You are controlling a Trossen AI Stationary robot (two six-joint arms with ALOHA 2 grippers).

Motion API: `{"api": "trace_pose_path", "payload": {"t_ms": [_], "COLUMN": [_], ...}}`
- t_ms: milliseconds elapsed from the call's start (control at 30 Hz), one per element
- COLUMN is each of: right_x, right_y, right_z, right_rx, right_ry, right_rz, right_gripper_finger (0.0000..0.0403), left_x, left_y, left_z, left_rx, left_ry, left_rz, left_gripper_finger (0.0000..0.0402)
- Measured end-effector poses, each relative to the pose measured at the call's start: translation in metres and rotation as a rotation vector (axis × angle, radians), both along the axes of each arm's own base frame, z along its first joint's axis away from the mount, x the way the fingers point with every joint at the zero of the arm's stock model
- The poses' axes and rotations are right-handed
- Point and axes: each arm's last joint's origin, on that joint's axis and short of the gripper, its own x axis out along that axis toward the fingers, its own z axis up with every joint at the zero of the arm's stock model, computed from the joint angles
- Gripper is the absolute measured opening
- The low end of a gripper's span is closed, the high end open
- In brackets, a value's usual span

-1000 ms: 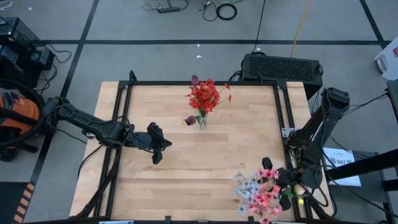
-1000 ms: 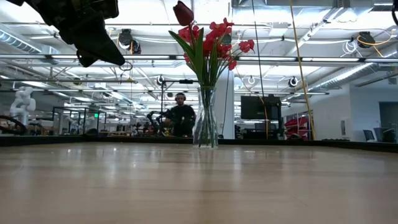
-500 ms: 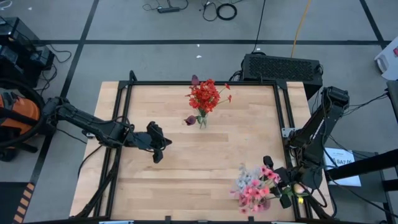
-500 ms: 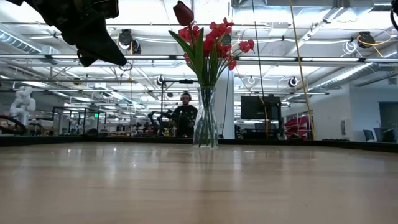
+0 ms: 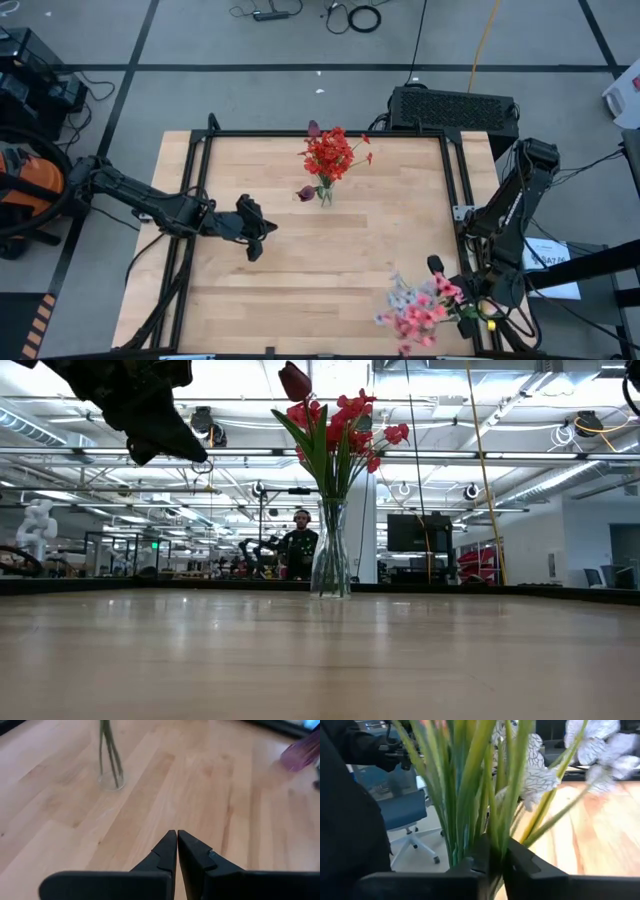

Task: Sort flowers into vase by color
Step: Put the white flower in the purple vase

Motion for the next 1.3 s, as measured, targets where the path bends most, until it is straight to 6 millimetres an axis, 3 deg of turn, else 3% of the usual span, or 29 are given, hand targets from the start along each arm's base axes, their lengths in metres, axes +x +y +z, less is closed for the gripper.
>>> {"api": "trace_pose_path", "payload": {"t_ms": [133,300,700,933,1300], "right_x": [-0.004,-0.005,-0.006,-0.005,-0.005], "right_y": [0.002,0.002,0.0,0.0,0.0], "right_z": [0.0,0.0,-0.007,-0.007,-0.007], "right_rx": [-0.001,-0.003,0.038,0.049,0.043], "right_ry": [0.0,-0.001,0.071,0.069,0.065], "right_rz": [0.02,0.018,-0.032,-0.034,-0.026], "right_gripper_finger": [0.0004,0.0007,0.0001,0.0001,0.0001], "left_x": [0.009,0.031,0.086,0.141,0.232], "left_y": [-0.003,-0.01,-0.038,-0.075,-0.134], "left_z": [0.004,0.004,-0.041,-0.042,-0.038], "left_rx": [0.011,0.037,-0.064,0.003,-0.024], "left_ry": [-0.08,-0.203,-0.237,-0.242,-0.367], "left_rz": [-0.027,-0.07,-0.236,-0.353,-0.377], "left_gripper_finger": [0.0022,0.0022,0.0022,0.0022,0.0022]}}
